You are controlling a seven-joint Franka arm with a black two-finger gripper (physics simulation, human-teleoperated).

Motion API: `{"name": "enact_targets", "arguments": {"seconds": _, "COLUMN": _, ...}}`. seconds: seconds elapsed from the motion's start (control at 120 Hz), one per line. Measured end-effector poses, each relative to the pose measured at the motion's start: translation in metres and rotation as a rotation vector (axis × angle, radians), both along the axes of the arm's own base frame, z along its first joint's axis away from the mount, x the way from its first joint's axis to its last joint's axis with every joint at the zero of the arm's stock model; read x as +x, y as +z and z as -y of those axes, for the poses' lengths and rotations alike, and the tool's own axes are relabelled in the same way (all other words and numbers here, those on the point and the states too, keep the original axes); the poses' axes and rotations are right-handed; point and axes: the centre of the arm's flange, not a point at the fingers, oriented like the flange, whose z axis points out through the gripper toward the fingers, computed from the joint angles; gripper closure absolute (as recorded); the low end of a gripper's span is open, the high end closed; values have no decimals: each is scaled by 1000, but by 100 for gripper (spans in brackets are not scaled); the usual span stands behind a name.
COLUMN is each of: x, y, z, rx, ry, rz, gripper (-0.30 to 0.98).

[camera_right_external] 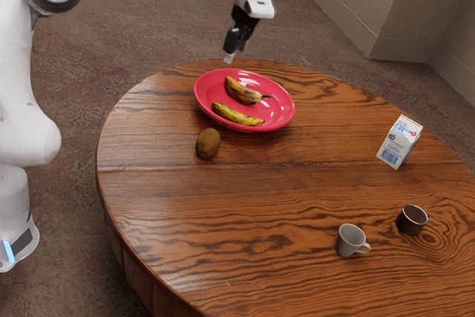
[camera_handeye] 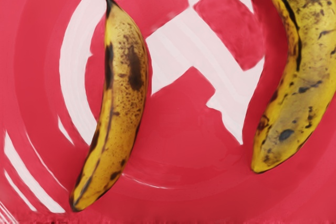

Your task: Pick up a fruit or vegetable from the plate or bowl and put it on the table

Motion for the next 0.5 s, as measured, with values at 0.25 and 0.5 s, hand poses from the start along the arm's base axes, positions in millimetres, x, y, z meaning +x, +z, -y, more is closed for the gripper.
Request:
{"name": "enact_targets", "arguments": {"seconds": 0.25, "x": 24, "y": -28, "z": 40, "rx": -17, "ry": -72, "rz": -38, "gripper": 0}}
{"name": "enact_targets", "arguments": {"seconds": 0.5, "x": 39, "y": -41, "z": 69, "rx": -7, "ry": -108, "rz": -56, "gripper": 0}}
